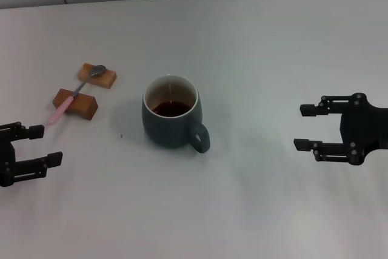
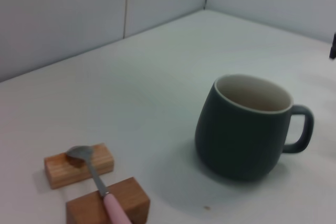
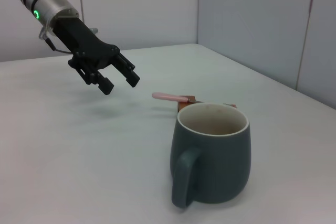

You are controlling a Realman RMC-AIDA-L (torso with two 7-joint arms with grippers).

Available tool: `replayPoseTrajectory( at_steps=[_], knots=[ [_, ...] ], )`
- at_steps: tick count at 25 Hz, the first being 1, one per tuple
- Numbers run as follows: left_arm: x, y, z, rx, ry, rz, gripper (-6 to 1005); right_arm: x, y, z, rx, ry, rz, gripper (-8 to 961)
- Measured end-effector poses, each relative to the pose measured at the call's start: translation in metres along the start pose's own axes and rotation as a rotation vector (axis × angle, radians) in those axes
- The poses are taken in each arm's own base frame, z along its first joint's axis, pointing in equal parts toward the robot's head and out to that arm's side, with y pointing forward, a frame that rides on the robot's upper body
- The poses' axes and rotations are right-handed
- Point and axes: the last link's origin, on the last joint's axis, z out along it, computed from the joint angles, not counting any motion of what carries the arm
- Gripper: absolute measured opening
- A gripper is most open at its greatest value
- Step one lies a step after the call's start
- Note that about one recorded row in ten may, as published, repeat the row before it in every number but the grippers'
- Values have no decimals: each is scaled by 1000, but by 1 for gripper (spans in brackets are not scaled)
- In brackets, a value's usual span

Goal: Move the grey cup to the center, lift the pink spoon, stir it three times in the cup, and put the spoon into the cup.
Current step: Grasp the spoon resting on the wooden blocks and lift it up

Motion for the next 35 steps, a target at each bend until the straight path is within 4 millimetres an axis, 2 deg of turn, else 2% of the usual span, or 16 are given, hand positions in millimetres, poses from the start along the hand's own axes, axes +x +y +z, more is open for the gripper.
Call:
replayPoseTrajectory(
  at_steps=[5,9,11,16,19,26,35],
  knots=[
    [3,4,-10,-43,35,-168,729,-3,-2,2,-3,-3,-8,650],
    [6,9,-9,-91,45,-232,728,-5,-4,3,-5,-5,-16,649],
    [6,13,-6,-125,60,-319,728,-5,-4,3,-5,-4,-17,650],
    [7,12,-2,-136,96,-434,727,-7,-6,3,-6,-3,-27,651],
    [6,6,-6,-140,104,-560,727,-9,-7,2,-9,-4,-33,651],
    [-4,2,-11,-104,124,-693,725,-10,-8,2,-8,-2,-38,650],
    [-9,4,-9,-119,155,-782,724,-12,-11,1,4,0,-50,651]
  ],
)
